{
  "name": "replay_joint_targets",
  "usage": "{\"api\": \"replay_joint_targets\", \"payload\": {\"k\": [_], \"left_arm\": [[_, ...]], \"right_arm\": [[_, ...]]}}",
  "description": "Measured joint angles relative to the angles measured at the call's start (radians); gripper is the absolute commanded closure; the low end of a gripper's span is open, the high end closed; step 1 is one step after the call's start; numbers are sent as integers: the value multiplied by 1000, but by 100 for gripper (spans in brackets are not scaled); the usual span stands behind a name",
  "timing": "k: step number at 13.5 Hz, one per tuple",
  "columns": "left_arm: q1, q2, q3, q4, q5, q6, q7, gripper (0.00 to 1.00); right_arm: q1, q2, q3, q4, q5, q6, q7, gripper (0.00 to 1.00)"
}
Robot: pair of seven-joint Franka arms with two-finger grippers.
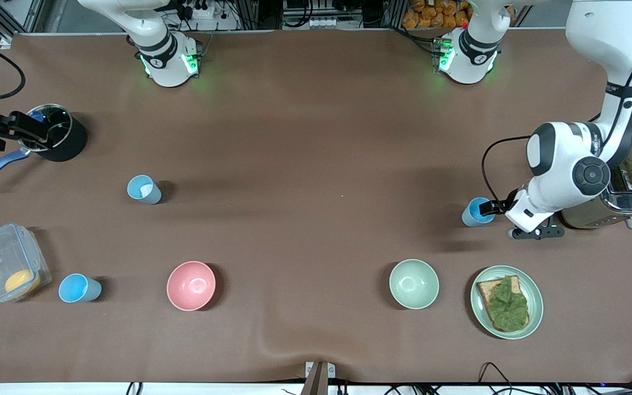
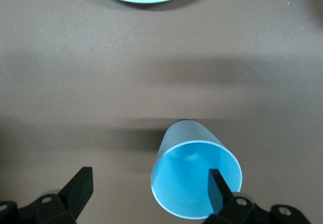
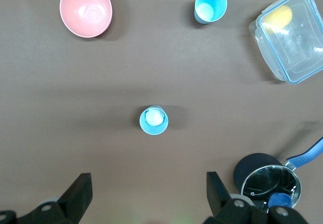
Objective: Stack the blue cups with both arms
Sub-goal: 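Reach the left gripper down to the blue cup beside the toaster, then grasp the cup with the left gripper while the right gripper grasps another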
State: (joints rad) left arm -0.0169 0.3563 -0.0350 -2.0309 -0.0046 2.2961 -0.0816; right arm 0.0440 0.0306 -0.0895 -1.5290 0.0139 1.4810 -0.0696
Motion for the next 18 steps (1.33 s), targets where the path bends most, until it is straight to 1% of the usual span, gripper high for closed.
{"api": "replay_joint_targets", "payload": {"k": [4, 6, 9, 11, 13, 14, 15, 18], "left_arm": [[0, 3, -1, -15, 0, 21, 1, 0], [0, 12, -1, -18, 0, 30, 1, 0], [0, 26, -1, -20, 0, 41, 1, 0], [0, 31, -1, -20, 0, 44, 1, 4], [-1, 35, -2, -21, 0, 49, 1, 11], [-1, 37, -3, -22, 0, 51, 1, 17], [-1, 39, -3, -22, 0, 53, 1, 24], [-3, 40, -3, -23, 0, 55, 1, 44]], "right_arm": [[0, 1, 0, 0, 0, -1, 0, 0], [9, 20, 2, -5, 0, -2, -8, 0], [86, 128, 4, -12, -13, 5, -12, 0], [132, 200, 5, -10, -13, 14, -11, 0], [177, 241, 6, -17, -13, 30, -5, 0], [193, 246, 6, -42, -13, 67, 6, 0], [200, 246, 6, -84, -13, 117, 12, 0], [201, 235, 5, -269, -12, 332, 13, 0]]}}
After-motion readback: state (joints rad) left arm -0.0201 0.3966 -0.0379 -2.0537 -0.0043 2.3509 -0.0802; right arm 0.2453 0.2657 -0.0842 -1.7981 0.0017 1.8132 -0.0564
